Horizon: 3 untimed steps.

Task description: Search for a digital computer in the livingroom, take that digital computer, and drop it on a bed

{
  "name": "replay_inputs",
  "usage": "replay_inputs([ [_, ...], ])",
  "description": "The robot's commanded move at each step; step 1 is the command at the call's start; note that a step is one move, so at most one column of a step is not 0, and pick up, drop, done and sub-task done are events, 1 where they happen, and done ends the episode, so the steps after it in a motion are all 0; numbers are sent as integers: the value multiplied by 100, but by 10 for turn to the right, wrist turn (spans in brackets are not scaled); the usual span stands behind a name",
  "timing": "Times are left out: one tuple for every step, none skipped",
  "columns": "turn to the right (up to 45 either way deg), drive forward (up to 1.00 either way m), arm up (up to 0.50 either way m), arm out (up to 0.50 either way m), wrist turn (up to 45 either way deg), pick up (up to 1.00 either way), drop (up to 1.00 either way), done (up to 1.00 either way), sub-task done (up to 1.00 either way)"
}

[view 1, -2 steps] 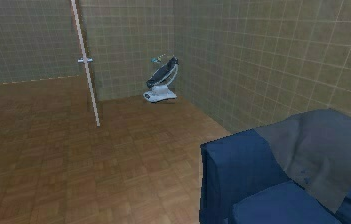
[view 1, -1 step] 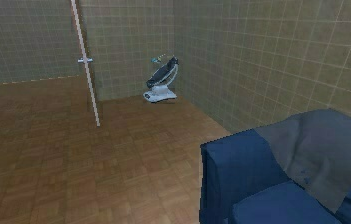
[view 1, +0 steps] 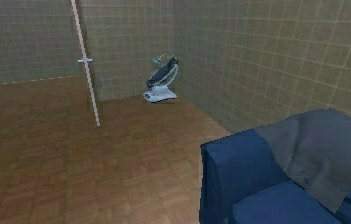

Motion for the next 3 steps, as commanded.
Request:
replay_inputs([
  [0, 0, 0, 0, 450, 0, 0, 0, 0],
  [0, 0, 0, 0, 360, 0, 0, 0, 0],
  [0, 0, -30, 0, 0, 0, 0, 0, 0],
])
